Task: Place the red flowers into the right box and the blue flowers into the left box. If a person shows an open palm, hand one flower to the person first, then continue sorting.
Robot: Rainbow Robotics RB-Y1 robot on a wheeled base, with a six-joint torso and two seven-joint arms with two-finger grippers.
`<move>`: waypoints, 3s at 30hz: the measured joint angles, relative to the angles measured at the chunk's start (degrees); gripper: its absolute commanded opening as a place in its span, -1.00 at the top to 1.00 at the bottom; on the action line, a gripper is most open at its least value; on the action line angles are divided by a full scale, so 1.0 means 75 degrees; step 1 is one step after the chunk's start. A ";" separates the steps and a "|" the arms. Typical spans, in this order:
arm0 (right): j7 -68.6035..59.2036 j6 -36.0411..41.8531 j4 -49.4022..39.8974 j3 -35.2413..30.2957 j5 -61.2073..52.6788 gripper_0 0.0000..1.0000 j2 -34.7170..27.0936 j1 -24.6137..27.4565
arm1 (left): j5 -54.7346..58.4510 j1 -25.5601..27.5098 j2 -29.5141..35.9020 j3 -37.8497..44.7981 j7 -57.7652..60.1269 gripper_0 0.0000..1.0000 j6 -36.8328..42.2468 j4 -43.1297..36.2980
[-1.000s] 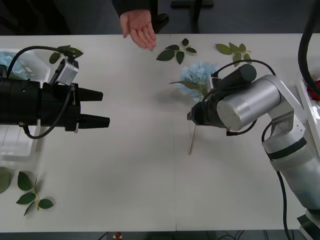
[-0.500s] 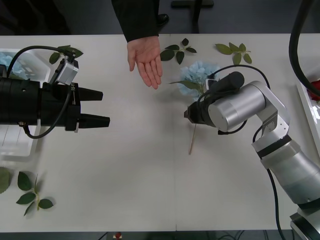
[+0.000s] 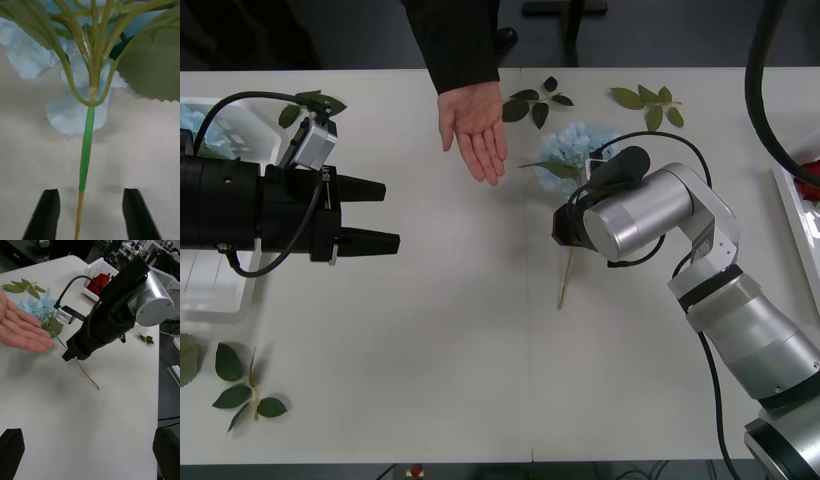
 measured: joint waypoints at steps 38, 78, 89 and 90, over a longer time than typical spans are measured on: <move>0.3263 -0.6295 -0.3633 -0.0857 -0.0187 1.00 -0.0744 0.1402 | -0.0011 0.0000 0.0000 0.0000 0.0000 -1.00 0.0000 -0.0001; 0.3276 -0.7189 -0.3633 -0.0856 -0.0093 -1.00 -0.0743 0.0762 | -0.0011 0.0000 0.0000 0.0000 0.0000 -1.00 0.0000 -0.0001; 0.3280 -0.7187 -0.4198 -0.0856 -0.0175 -1.00 -0.1179 0.1292 | -0.0012 0.0000 0.0000 0.0000 -0.0001 -1.00 0.0000 -0.0001; 0.3280 -0.7173 -0.4342 -0.0857 -0.0174 -1.00 -0.1364 0.1426 | -0.0013 0.0000 0.0000 0.0000 -0.0001 -1.00 0.0000 -0.0001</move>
